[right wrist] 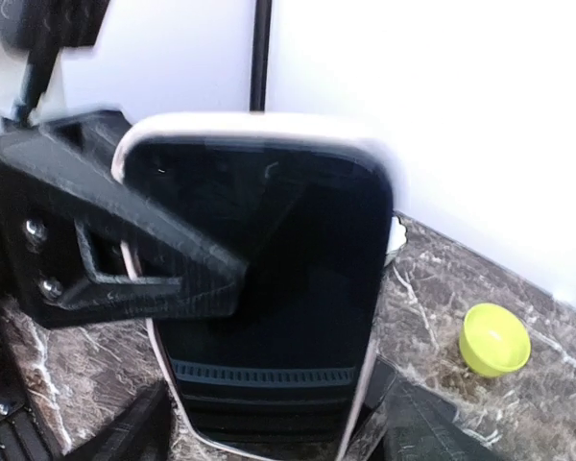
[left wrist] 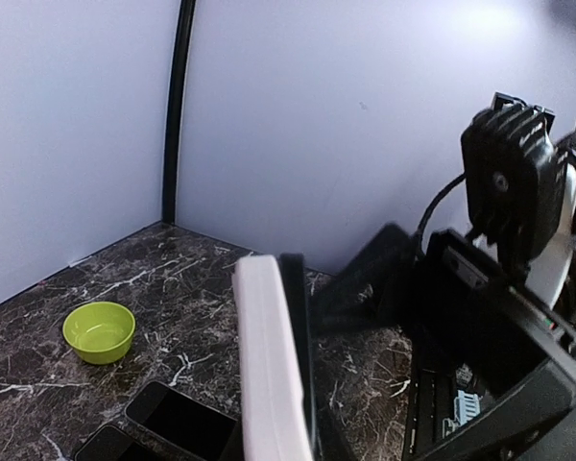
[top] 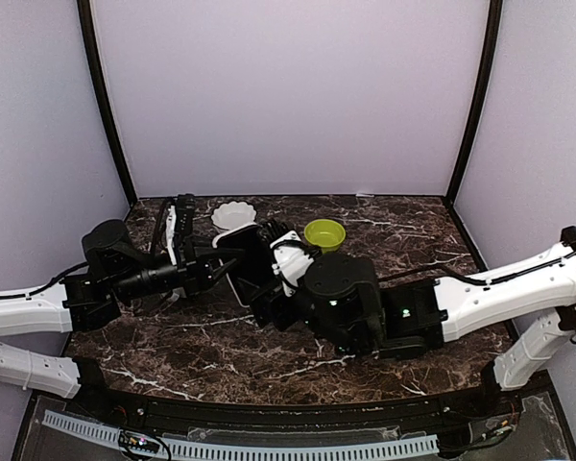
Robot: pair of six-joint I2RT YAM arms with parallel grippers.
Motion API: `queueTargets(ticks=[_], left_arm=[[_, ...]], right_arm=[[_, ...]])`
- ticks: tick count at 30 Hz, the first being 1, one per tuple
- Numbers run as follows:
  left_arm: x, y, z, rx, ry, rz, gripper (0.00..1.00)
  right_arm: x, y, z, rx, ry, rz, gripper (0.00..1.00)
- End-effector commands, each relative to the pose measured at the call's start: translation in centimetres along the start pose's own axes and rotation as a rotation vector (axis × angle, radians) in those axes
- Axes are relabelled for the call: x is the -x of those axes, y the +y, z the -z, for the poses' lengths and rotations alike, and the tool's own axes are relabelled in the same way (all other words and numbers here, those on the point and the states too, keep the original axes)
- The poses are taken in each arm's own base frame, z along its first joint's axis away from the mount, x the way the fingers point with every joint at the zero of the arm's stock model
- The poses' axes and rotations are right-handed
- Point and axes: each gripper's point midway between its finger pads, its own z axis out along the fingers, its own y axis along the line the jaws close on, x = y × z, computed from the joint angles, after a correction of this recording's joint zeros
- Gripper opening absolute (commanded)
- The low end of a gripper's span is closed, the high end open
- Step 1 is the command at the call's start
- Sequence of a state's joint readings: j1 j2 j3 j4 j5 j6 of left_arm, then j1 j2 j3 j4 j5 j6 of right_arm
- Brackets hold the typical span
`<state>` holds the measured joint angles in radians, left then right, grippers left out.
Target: Put the phone into the phone case
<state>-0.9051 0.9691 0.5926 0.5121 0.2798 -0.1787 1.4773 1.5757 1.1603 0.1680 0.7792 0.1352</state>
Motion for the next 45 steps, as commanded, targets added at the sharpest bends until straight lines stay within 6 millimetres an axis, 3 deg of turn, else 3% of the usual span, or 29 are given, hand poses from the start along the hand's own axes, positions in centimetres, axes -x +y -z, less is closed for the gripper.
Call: queueTargets(ticks=[1, 5, 8, 13, 19, 21, 22, 25, 26, 30, 32, 33, 35, 37, 39, 41, 42, 43, 45], left_arm=[[2.0, -3.0, 0.8, -0.155, -0.055, -0.116, 0.0], [1.8, -6.4, 1.9, -0.353, -0.039, -0.175, 0.0], [1.5, -8.1, 2.6, -0.457, -0.032, -0.189, 0.0], [1.2, -8.9, 2.7, -0.521, -0.02, -0.167, 0.0], [1.2, -9.0, 2.8, -0.526, -0.023, -0.158, 0.0], [1.2, -8.9, 2.7, -0.526, -0.022, -0.154, 0.0], [1.2, -9.0, 2.7, -0.528, -0.021, -0.153, 0.0], [1.1, -9.0, 2.8, -0.53, -0.019, -0.152, 0.0], [1.1, -9.0, 2.8, -0.53, -0.02, -0.153, 0.0], [1.1, -9.0, 2.7, -0.527, -0.019, -0.153, 0.0], [1.1, -8.9, 2.7, -0.522, -0.019, -0.155, 0.08], [1.1, -8.8, 2.6, -0.518, -0.019, -0.158, 0.25], [1.0, -8.6, 2.6, -0.509, -0.018, -0.159, 0.42], [0.9, -8.5, 2.5, -0.499, -0.017, -0.159, 0.45], [0.8, -8.3, 2.4, -0.489, -0.015, -0.159, 0.39], [0.7, -8.2, 2.2, -0.483, -0.009, -0.153, 0.26], [0.7, -8.2, 2.1, -0.484, -0.007, -0.15, 0.12], [0.7, -8.1, 2.1, -0.485, -0.006, -0.15, 0.06], [0.7, -8.3, 2.1, -0.491, -0.004, -0.145, 0.0]], right_arm=[[3.2, -0.8, 3.7, 0.216, -0.05, -0.015, 0.98], [4.4, 0.1, 7.1, 0.582, -0.054, -0.045, 0.98], [5.6, 0.5, 8.1, 0.664, -0.08, -0.027, 0.93], [6.3, 2.1, 7.6, 0.743, -0.068, 0.018, 0.72], [5.3, 2.7, 6.7, 0.788, -0.018, -0.011, 0.71], [5.0, 2.8, 6.3, 0.785, -0.012, -0.025, 0.61], [4.9, 3.0, 6.2, 0.796, -0.01, -0.029, 0.51], [5.2, 3.1, 6.2, 0.807, -0.021, -0.034, 0.07], [5.5, 3.0, 6.2, 0.804, -0.033, -0.04, 0.0], [7.1, 2.2, 6.4, 0.775, -0.086, -0.07, 0.0], [7.9, 1.8, 6.4, 0.756, -0.109, -0.081, 0.0], [8.3, 1.7, 6.6, 0.755, -0.123, -0.085, 0.0], [9.3, 1.3, 7.3, 0.758, -0.165, -0.099, 0.0], [10.6, 0.8, 8.1, 0.758, -0.22, -0.114, 0.0], [11.7, 0.4, 9.0, 0.769, -0.268, -0.126, 0.0], [12.3, 0.2, 9.6, 0.78, -0.296, -0.133, 0.0], [12.5, 0.2, 9.8, 0.783, -0.304, -0.136, 0.0], [12.6, 0.1, 9.9, 0.783, -0.306, -0.139, 0.0], [12.4, 0.0, 9.7, 0.775, -0.295, -0.148, 0.0]])
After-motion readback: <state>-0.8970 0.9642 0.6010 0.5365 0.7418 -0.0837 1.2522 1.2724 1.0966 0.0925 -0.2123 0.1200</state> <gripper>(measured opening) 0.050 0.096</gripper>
